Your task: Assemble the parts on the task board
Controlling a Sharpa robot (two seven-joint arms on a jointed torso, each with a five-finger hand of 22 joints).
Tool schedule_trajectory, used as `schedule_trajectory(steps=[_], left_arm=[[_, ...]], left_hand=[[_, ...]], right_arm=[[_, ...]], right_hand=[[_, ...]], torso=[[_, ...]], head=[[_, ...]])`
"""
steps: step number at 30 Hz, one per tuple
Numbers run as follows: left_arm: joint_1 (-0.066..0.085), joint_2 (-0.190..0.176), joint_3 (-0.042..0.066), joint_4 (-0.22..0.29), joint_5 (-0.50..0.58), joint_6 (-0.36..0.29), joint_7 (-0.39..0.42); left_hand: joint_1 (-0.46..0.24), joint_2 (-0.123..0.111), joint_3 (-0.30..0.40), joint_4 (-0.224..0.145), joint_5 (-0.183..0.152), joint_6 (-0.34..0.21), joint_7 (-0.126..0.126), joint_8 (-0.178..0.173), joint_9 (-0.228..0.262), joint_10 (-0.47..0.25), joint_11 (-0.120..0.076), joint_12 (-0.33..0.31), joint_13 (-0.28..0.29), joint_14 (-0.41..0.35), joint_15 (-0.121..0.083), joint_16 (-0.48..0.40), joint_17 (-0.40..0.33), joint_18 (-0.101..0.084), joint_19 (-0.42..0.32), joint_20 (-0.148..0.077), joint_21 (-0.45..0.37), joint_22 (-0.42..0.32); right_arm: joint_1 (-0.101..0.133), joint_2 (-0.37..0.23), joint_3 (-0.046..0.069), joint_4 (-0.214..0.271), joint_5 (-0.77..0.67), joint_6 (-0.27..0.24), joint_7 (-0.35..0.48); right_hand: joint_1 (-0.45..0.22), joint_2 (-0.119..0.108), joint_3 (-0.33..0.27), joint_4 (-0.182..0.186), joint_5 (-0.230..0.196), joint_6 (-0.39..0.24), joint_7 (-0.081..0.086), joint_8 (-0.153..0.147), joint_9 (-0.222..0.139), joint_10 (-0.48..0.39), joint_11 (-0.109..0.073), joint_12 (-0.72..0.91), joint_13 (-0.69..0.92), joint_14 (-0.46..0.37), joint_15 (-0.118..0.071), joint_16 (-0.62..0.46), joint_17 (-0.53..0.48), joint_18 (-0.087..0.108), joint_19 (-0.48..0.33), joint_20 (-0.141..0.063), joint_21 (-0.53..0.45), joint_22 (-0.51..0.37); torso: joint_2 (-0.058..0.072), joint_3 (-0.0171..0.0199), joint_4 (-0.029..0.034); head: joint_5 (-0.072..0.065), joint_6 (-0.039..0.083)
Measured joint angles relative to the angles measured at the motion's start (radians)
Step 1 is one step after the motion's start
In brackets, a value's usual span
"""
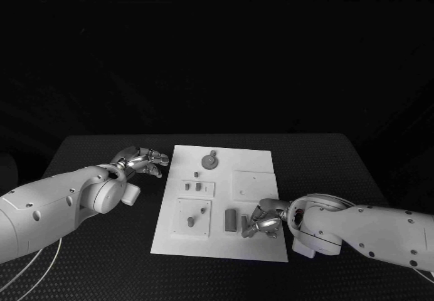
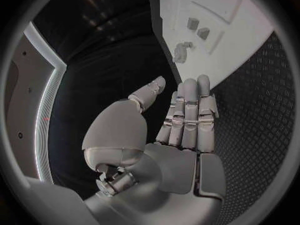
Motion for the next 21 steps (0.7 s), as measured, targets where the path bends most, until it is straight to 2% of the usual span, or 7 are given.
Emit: schedule_trajectory(steps=[1,6,10,12,16,21], left_arm=[[0.0,0.0,0.0,0.0,0.0,0.0,0.0],[0.0,0.0,0.0,0.0,0.0,0.0,0.0],[0.0,0.0,0.0,0.0,0.0,0.0,-0.001],[0.0,0.0,0.0,0.0,0.0,0.0,-0.001],[0.0,0.0,0.0,0.0,0.0,0.0,-0.001],[0.0,0.0,0.0,0.0,0.0,0.0,-0.001]], left_hand=[[0.0,0.0,0.0,0.0,0.0,-0.002,0.002,0.0,0.0,-0.001,0.001,0.0,0.0,0.0,0.0,0.0,0.0,0.0,0.0,0.0,0.0,0.0],[0.0,0.0,0.0,0.0,0.0,-0.003,0.003,0.0,-0.001,-0.002,0.001,0.0,0.0,0.0,0.0,0.0,0.0,0.0,0.0,0.0,0.0,0.001],[0.0,0.0,0.0,0.0,0.0,-0.004,0.003,0.0,-0.001,-0.001,0.001,0.0,0.0,0.0,0.0,0.0,0.0,0.0,0.0,0.0,0.0,0.001],[0.0,0.0,0.0,0.0,0.0,-0.004,0.003,0.0,-0.001,-0.002,0.001,0.0,0.0,0.0,0.0,-0.004,0.001,0.0,0.002,-0.002,0.0,0.001],[0.0,0.0,0.0,0.0,0.0,-0.004,0.003,0.0,-0.001,-0.002,0.001,0.0,0.0,0.0,0.0,-0.004,0.001,0.0,0.004,-0.001,0.0,0.001],[0.0,0.0,0.0,0.0,0.0,-0.004,0.002,0.0,-0.001,-0.001,0.001,0.0,0.0,0.0,0.0,-0.004,0.001,0.0,0.004,-0.001,0.0,0.001]], right_arm=[[0.0,0.0,0.0,-0.001,0.0,0.002,0.002],[0.0,0.003,0.0,-0.008,-0.004,0.006,0.008],[0.0,0.006,0.0,-0.015,-0.01,0.007,0.01],[0.0,0.009,0.001,-0.019,-0.012,0.007,0.01],[0.0,0.012,0.001,-0.023,-0.015,0.006,0.01],[0.0,0.016,0.001,-0.027,-0.017,0.006,0.007]], right_hand=[[0.008,0.007,0.0,-0.009,0.0,0.0,0.0,0.0,0.0,0.0,0.0,0.0,0.0,-0.001,-0.001,0.0,0.0,0.0,0.0,0.0,0.0,0.0],[0.075,0.075,-0.011,-0.082,0.0,0.001,-0.001,0.006,-0.001,0.0,0.0,0.004,-0.001,-0.001,-0.001,0.0,0.0,0.0,0.0,0.0,0.0,0.0],[0.088,0.129,-0.018,-0.117,0.0,0.006,0.001,0.011,-0.004,0.0,0.0,0.004,-0.001,-0.001,0.0,0.0,0.006,0.0,0.0,0.0,0.0,0.0],[0.086,0.15,-0.02,-0.122,0.0,0.01,-0.003,0.011,-0.005,0.002,-0.003,0.004,-0.003,0.0,-0.001,0.0,0.009,0.0,0.0,0.0,0.0,0.0],[0.068,0.171,-0.021,-0.122,0.0,0.013,-0.004,0.017,-0.005,0.006,-0.006,0.004,-0.003,0.007,-0.008,0.0,0.015,0.0,0.0,0.0,0.0,0.0],[0.06,0.179,-0.028,-0.115,0.0,0.021,-0.006,0.018,-0.004,0.01,-0.01,0.004,-0.004,0.014,-0.007,0.0,0.019,0.0,0.002,0.001,0.0,0.0]], torso=[[0.0,0.0,0.0],[0.0,-0.0001,0.0],[0.0,-0.0002,0.0],[0.0,-0.0006,0.0],[0.0,-0.0006,0.0001],[0.0,-0.0005,0.0002]], head=[[0.0,0.0],[0.0,0.001],[0.0,0.001],[0.0,0.001],[0.0,0.002],[0.001,0.0]])
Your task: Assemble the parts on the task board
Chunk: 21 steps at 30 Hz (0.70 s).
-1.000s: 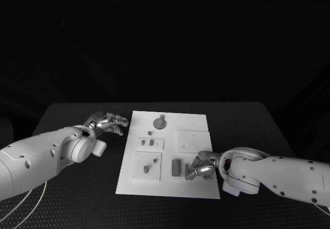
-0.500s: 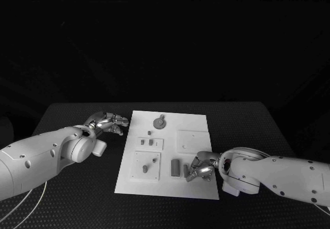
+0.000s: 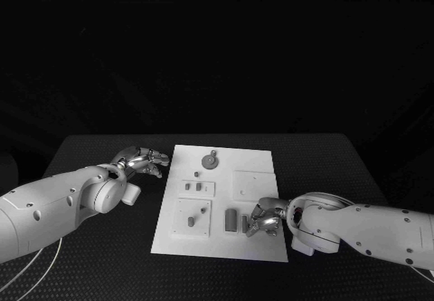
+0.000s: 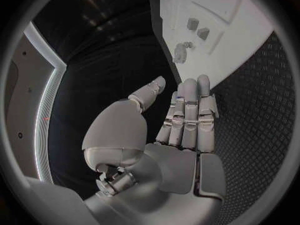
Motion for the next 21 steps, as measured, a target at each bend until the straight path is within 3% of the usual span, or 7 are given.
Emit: schedule_trajectory(steps=[8,14,21], left_arm=[[0.0,-0.001,0.0,0.0,0.0,0.0,0.0],[0.0,-0.001,0.0,0.0,0.0,0.001,-0.001],[0.0,-0.002,0.0,0.0,0.0,0.001,-0.002]], left_hand=[[0.0,0.0,0.0,0.0,0.0,0.003,0.003,0.0,0.0,0.0,0.0,0.0,0.0,0.0,0.0,0.0,0.0,0.0,0.0,0.0,0.0,0.001],[0.0,0.0,0.0,0.0,0.0,0.003,0.003,0.0,0.0,0.0,0.0,0.0,0.0,0.0,0.0,0.0,0.001,0.0,0.0,0.0,0.0,0.001],[0.0,0.0,0.0,0.0,0.0,0.003,0.003,0.0,0.0,0.0,0.0,0.0,0.0,0.0,0.0,0.0,0.001,0.0,0.0,0.0,0.0,0.001]], right_arm=[[0.001,0.004,0.001,-0.004,-0.003,0.007,-0.007],[0.002,0.006,0.002,-0.004,-0.008,0.012,-0.016],[0.002,0.008,0.002,-0.001,-0.018,0.012,-0.025]], right_hand=[[-0.021,-0.019,-0.001,0.015,0.0,0.002,-0.002,0.0,-0.006,0.003,-0.003,0.0,-0.001,0.004,-0.001,0.0,0.001,-0.001,0.0,0.0,0.0,0.0],[0.003,-0.042,0.01,-0.019,0.0,0.004,-0.004,0.003,-0.006,0.003,-0.003,0.0,-0.001,0.006,-0.002,0.0,0.0,-0.001,0.002,0.002,0.0,0.0],[0.096,-0.048,0.004,-0.032,0.0,0.005,-0.005,0.011,-0.003,0.006,-0.005,0.0,-0.001,0.006,-0.002,0.0,-0.005,-0.001,-0.004,-0.004,0.0,0.0]], torso=[[0.0,0.0003,-0.0002],[0.0,0.0007,-0.0004],[0.0,0.0009,-0.0008]], head=[[0.0,-0.001],[0.0,-0.001],[-0.003,-0.001]])
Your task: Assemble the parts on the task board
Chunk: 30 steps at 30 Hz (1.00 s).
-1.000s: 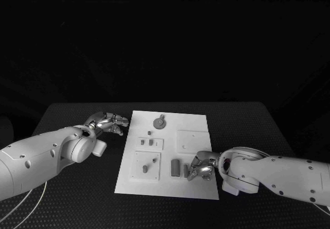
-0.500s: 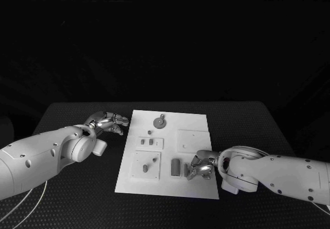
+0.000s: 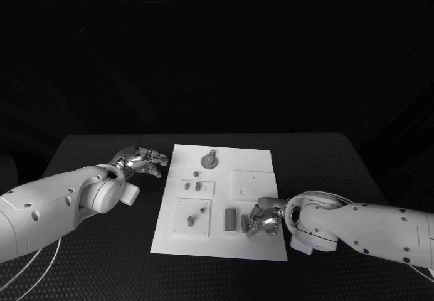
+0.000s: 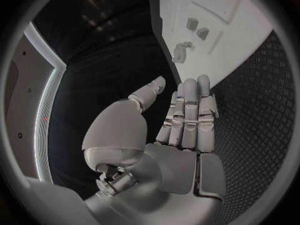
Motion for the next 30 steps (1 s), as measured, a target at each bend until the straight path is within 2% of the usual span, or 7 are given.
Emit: schedule_trajectory(steps=[2,5,9,12,25,28,30], left_arm=[[0.0,0.0,0.0,0.0,0.0,0.0,0.0],[0.0,0.0,0.0,0.0,0.0,0.0,0.0],[0.0,-0.001,0.0,0.0,0.0,0.0,-0.001],[0.0,-0.001,0.0,0.0,0.0,0.0,-0.001],[0.0,-0.001,0.0,0.0,0.0,0.0,-0.001],[0.0,-0.001,0.0,0.0,0.0,0.001,-0.001],[0.0,-0.001,0.0,0.0,0.0,0.001,-0.001]], left_hand=[[0.0,0.0,0.0,0.0,0.0,0.0,0.0,0.0,0.0,0.0,0.0,0.0,0.0,0.0,0.0,0.0,0.0,0.0,0.0,0.0,0.0,0.001],[0.0,0.0,0.0,0.0,0.0,0.0,0.0,0.0,0.0,0.0,0.0,0.0,0.0,0.0,0.0,0.0,0.0,0.0,0.0,0.0,0.0,0.001],[0.0,0.0,0.0,0.0,0.0,0.0,0.0,0.0,0.0,0.0,0.0,0.0,0.0,0.0,0.0,0.0,0.0,0.0,0.0,0.0,0.0,0.001],[0.0,0.0,0.0,0.0,0.0,0.0,0.0,0.0,0.0,0.0,0.0,0.0,0.0,0.0,0.0,0.0,0.0,0.0,0.0,0.0,0.0,0.001],[0.0,0.0,0.0,0.0,0.0,-0.001,-0.001,0.001,0.0,0.002,-0.002,0.0,0.0,0.0,0.0,0.0,0.001,0.0,0.0,0.0,0.0,0.001],[0.0,0.0,0.0,0.0,0.0,-0.001,-0.001,0.004,0.0,0.002,-0.002,0.0,0.0,0.0,0.0,0.0,0.001,0.0,0.0,0.0,0.0,0.001],[0.0,0.0,0.0,0.0,0.0,-0.001,-0.001,0.004,0.0,0.002,-0.002,0.0,0.0,0.0,0.0,0.0,0.001,0.0,0.0,0.0,0.0,0.001]], right_arm=[[0.0,0.0,0.0,0.0,0.0,0.0,0.0],[0.0,-0.001,0.0,0.001,0.002,-0.001,0.001],[0.0,-0.003,0.0,0.001,0.008,-0.001,0.005],[0.0,-0.005,0.0,0.001,0.014,-0.001,0.009],[0.0,-0.01,0.0,-0.002,0.036,-0.004,0.023],[0.0,-0.01,0.0,-0.003,0.039,-0.004,0.024],[0.0,-0.009,0.0,-0.005,0.04,-0.004,0.025]], right_hand=[[0.005,-0.011,-0.007,0.0,0.0,0.0,0.0,0.0,0.0,0.0,0.0,0.0,0.0,-0.001,-0.001,0.0,-0.005,0.0,0.0,0.0,0.0,0.0],[-0.023,-0.054,-0.02,0.015,0.0,0.001,-0.001,0.0,-0.001,0.0,0.0,0.0,0.0,-0.009,-0.001,0.0,-0.013,0.0,0.0,0.0,0.0,0.0],[-0.073,-0.13,-0.01,0.079,0.0,-0.005,0.004,-0.012,-0.008,-0.007,0.007,0.0,-0.001,-0.016,0.0,0.0,-0.016,0.0,0.004,0.004,-0.008,0.0],[-0.109,-0.16,-0.029,0.109,0.0,-0.008,0.003,-0.015,-0.013,-0.008,0.008,0.009,0.006,-0.016,0.0,0.0,-0.008,0.0,0.005,0.006,-0.008,0.0],[-0.144,-0.161,-0.051,0.142,0.0,-0.014,0.006,-0.018,-0.01,-0.017,0.013,0.013,0.011,-0.021,0.005,0.0,-0.01,0.0,0.005,0.005,-0.008,0.0],[-0.149,-0.131,-0.05,0.155,0.0,-0.014,0.006,-0.015,-0.009,-0.017,0.013,0.013,0.012,-0.021,0.005,0.0,-0.006,0.0,0.005,0.005,-0.008,0.0],[-0.139,-0.084,-0.065,0.139,0.0,-0.014,0.006,-0.011,-0.007,-0.017,0.013,0.016,0.012,-0.021,0.005,0.0,-0.003,0.0,0.001,0.001,-0.008,0.0]], torso=[[0.0,0.0,0.0],[0.0,0.0,0.0],[0.0,0.0,0.0],[0.0,0.0,0.0001],[0.0,-0.0002,0.0006],[0.0,-0.0003,0.0005],[0.0,-0.0003,0.0005]], head=[[-0.001,-0.001],[-0.001,-0.001],[-0.002,0.0],[-0.002,0.0],[0.0,0.001],[0.0,0.002],[0.0,0.002]])
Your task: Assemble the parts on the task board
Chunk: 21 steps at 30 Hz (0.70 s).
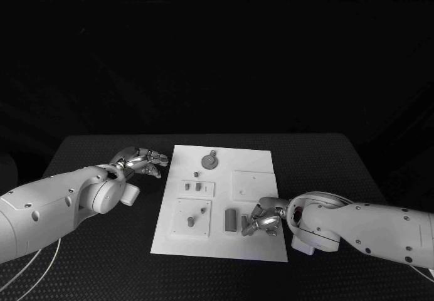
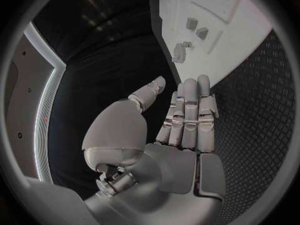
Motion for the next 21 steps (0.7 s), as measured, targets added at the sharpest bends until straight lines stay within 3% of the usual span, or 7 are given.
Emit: schedule_trajectory(steps=[4,10,16,21], left_arm=[[0.0,0.0,0.0,0.0,0.0,0.0,0.0],[0.0,0.0,0.0,0.0,0.0,0.0,0.0],[0.0,0.0,0.0,0.0,0.0,0.0,-0.001],[0.0,0.0,0.0,0.0,0.0,0.0,-0.001]], left_hand=[[0.0,0.0,0.003,0.003,0.0,-0.001,-0.001,0.0,0.0,0.0,0.0,0.0,0.0,0.0,0.0,0.0,0.0,0.0,0.0,0.0,0.0,0.0],[0.0,0.0,0.003,0.003,0.0,-0.001,-0.001,0.0,0.0,0.0,0.0,0.0,0.0,0.0,0.0,0.0,0.001,0.0,0.0,0.0,-0.004,0.001],[0.0,0.0,0.003,0.003,0.0,-0.001,-0.001,0.0,0.0,0.0,0.0,0.0,0.0,0.0,0.0,0.0,0.001,0.0,0.0,0.0,-0.004,0.001],[0.0,0.0,0.003,0.003,0.0,-0.001,-0.001,0.0,0.0,0.0,0.0,0.0,0.0,0.0,0.0,0.0,0.001,0.0,0.0,0.0,-0.004,0.001]], right_arm=[[0.0,0.0,0.0,-0.001,0.002,0.0,0.0],[0.0,0.002,0.0,-0.003,0.002,0.0,0.0],[0.0,0.005,0.001,-0.006,-0.006,0.0,-0.002],[0.001,0.007,0.002,-0.008,-0.015,0.0,-0.002]], right_hand=[[-0.001,0.091,-0.028,-0.047,0.0,0.0,0.0,0.0,0.001,0.0,0.0,0.001,0.0,0.0,0.0,0.0,0.003,0.0,-0.003,-0.003,0.0,0.0],[0.013,0.176,-0.029,-0.126,0.0,0.0,0.0,0.011,0.001,0.006,-0.006,0.001,-0.001,0.001,-0.001,0.0,0.005,0.0,-0.003,-0.003,0.0,0.0],[0.052,0.214,-0.02,-0.137,0.0,0.013,-0.005,0.016,0.0,0.011,-0.011,0.001,-0.002,0.008,-0.003,0.0,0.009,-0.001,-0.003,-0.003,0.0,0.0],[0.072,0.212,-0.018,-0.14,0.0,0.014,-0.006,0.018,0.001,0.011,-0.011,0.001,-0.002,0.012,-0.006,0.0,0.012,-0.001,-0.003,-0.003,0.0,0.0]], torso=[[0.0,0.0001,0.0],[0.0,0.0001,0.0],[0.0,0.0,0.0002],[0.0,0.0001,0.0001]], head=[[0.0,-0.001],[0.001,-0.002],[0.002,-0.003],[0.002,-0.002]])
